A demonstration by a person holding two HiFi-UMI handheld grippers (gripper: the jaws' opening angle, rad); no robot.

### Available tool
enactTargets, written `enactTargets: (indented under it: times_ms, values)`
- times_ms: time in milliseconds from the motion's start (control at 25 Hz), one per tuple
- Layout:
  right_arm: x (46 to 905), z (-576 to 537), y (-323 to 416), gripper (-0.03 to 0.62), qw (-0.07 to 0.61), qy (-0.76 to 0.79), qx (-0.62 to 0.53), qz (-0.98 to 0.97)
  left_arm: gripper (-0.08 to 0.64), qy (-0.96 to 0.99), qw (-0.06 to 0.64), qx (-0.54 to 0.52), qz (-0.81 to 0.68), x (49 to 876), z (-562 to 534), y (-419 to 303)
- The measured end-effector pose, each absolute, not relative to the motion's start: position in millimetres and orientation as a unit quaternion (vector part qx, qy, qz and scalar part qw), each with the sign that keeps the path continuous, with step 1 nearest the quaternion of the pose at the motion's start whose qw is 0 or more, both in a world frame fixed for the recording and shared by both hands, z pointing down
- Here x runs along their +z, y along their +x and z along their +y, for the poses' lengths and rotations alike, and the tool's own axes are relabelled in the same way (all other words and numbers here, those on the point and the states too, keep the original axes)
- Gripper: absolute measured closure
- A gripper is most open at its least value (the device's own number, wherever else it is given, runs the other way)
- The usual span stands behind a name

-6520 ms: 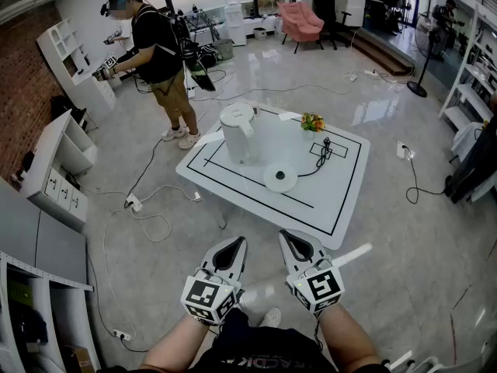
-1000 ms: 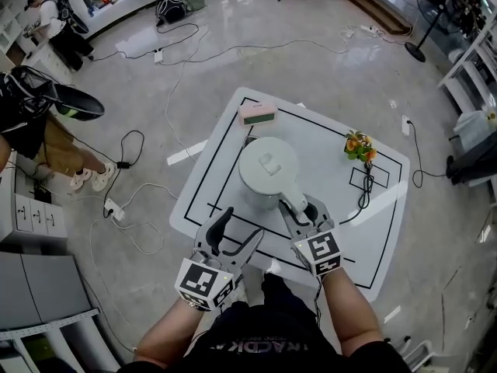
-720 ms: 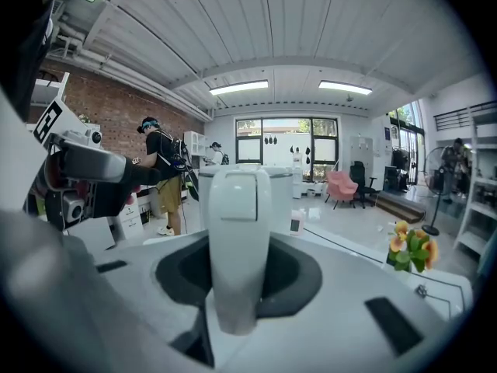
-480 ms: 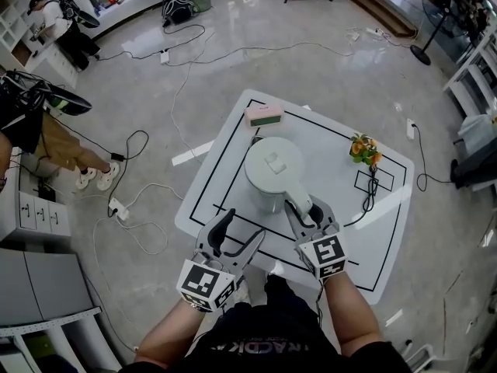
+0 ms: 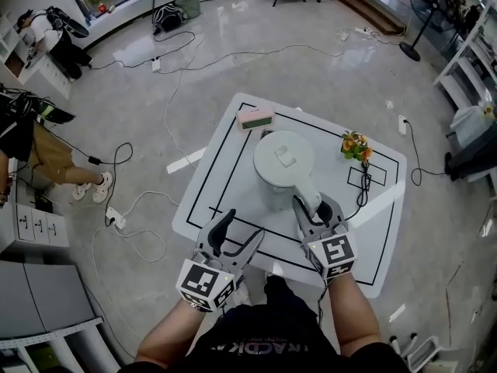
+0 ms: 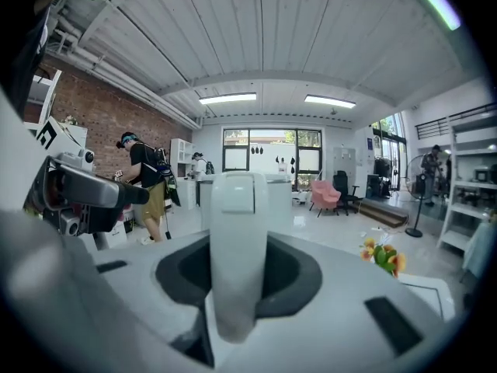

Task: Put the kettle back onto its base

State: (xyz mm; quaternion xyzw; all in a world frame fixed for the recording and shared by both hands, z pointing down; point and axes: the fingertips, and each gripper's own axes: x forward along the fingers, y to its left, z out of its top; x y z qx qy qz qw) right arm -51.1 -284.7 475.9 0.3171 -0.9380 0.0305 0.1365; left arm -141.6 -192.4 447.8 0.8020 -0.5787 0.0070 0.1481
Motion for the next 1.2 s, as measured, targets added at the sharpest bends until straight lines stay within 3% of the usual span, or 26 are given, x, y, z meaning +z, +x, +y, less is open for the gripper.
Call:
enactTargets:
  times_ms: [1200]
  values:
    - [462, -224, 95, 0.482, 0.124, 0.501, 0.045, -0.855, 0.262, 0.890, 0.131, 0.021, -0.437, 432, -157, -45]
